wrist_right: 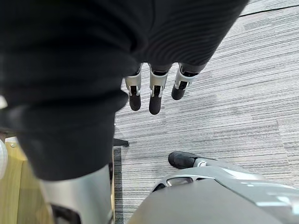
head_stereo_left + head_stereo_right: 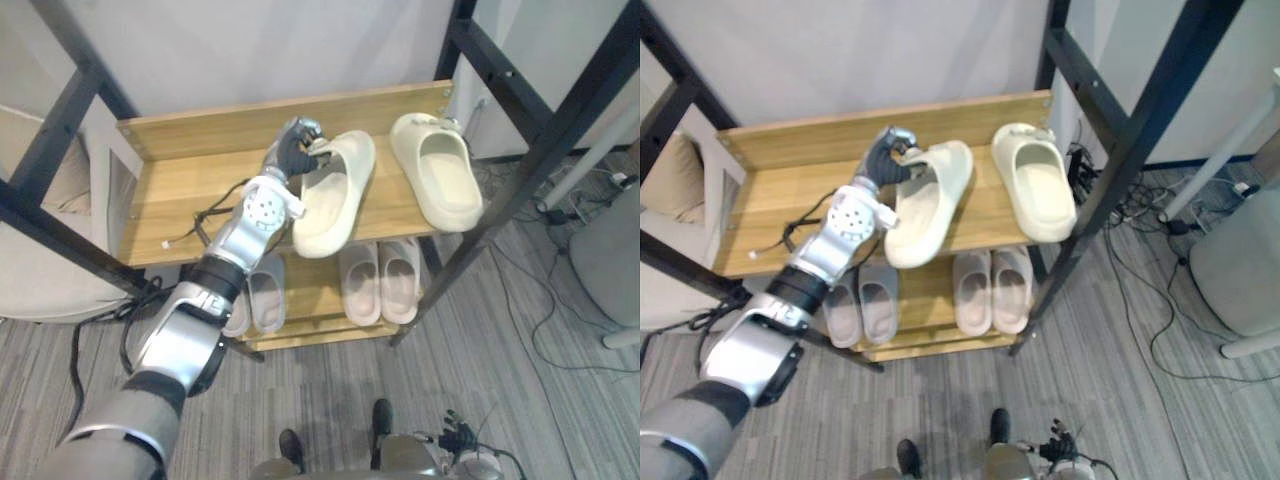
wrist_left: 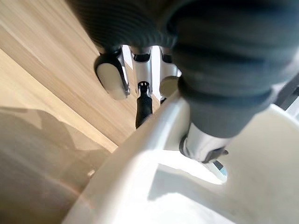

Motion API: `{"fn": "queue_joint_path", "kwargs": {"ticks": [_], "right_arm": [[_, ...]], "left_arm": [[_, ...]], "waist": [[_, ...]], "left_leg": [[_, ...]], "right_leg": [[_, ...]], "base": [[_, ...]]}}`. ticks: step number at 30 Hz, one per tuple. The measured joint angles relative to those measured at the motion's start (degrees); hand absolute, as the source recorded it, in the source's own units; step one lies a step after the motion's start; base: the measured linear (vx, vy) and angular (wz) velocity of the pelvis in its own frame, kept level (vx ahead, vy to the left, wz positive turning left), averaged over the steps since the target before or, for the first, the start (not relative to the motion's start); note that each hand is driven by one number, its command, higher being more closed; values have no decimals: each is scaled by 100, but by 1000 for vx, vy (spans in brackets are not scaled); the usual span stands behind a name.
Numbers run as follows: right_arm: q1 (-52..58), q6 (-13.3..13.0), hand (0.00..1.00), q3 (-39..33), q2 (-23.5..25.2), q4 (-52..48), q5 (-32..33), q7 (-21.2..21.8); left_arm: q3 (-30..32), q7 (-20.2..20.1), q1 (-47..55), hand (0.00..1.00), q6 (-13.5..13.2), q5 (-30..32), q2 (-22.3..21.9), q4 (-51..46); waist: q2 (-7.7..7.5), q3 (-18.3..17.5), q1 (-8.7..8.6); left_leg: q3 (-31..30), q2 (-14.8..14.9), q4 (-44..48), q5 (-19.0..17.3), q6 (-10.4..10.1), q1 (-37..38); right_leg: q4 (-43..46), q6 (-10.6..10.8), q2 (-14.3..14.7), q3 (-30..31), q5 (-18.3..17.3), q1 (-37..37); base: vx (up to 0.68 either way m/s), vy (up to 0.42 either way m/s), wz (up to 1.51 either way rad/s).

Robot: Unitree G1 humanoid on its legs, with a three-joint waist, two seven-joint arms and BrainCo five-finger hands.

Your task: Organize the slippers on the shoe rack

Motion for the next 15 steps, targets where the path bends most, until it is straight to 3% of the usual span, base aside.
{"fn": "queue_joint_path", "kwargs": {"ticks": [4,15], "right_arm": [[-1,-8,0,-12,21,-21,6,-5],[37,-77,0,-26,22,-81,35,-72]], "left_arm": [[80,89,-107,0,4,19,-8,150],[388,198,-218,0,118,59,-108,424]], "waist": [[11,2,-105],[85,43,-172]], "left_leg": [[57,-3,-24,-1,-2,8],[164,25,-15,-46,-21,75]], "right_leg": [[0,9,4,23,27,-15],[0,-3,38,149,38,-28]], "base": [[28,1,-4],[3,-2,-7]]}}
